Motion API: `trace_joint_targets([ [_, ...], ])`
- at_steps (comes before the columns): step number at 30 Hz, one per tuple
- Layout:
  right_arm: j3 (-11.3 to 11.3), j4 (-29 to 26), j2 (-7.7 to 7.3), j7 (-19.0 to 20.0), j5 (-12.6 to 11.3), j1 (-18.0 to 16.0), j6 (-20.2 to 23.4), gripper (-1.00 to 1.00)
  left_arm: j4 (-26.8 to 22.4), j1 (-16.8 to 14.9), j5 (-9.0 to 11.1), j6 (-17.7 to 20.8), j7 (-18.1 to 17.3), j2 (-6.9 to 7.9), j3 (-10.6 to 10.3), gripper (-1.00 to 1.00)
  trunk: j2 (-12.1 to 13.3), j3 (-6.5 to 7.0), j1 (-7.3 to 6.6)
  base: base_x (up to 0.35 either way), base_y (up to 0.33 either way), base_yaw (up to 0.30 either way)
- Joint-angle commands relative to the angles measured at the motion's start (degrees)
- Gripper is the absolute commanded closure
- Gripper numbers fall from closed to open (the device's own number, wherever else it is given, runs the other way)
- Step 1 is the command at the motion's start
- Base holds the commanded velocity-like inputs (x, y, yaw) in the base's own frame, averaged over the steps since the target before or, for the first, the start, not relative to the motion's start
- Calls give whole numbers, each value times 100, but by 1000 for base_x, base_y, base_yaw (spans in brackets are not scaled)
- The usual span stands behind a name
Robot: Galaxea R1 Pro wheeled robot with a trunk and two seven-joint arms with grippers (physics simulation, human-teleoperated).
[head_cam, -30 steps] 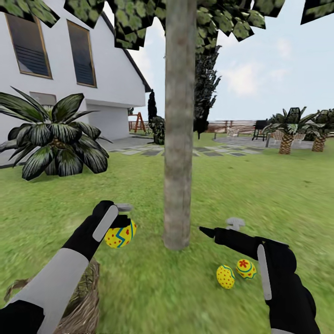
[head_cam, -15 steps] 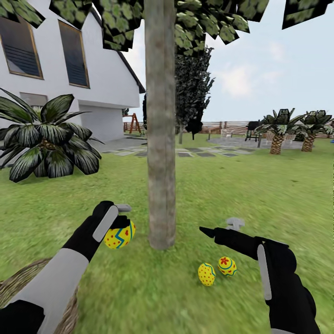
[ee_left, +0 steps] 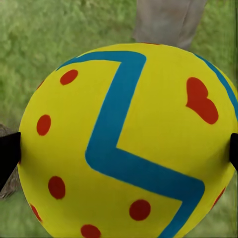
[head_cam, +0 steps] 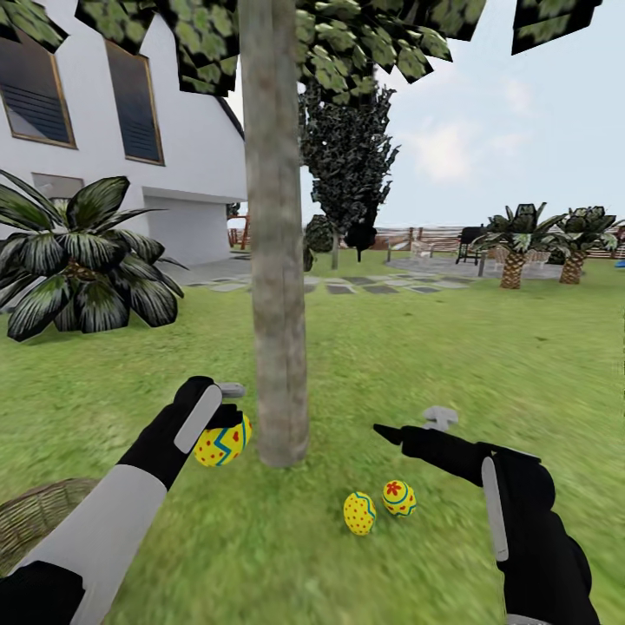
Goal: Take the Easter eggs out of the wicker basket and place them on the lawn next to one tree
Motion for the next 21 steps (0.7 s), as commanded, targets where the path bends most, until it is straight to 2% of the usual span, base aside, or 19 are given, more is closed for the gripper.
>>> trace_joint_targets([
  [1,-14,-4,4,58,56,-10,21,-100,-3,-6,58,11,50,6,-21,100,-3,-7,-1,0,-314,0],
  [12,-15,-4,7,62,48,-7,16,-100,35,-6,67,11,84,-2,-20,100,-3,-7,-1,0,-314,8],
  [21,-12,-4,9,58,47,-7,16,-100,44,-6,67,11,89,-3,-22,100,-3,-7,-1,0,-314,220],
])
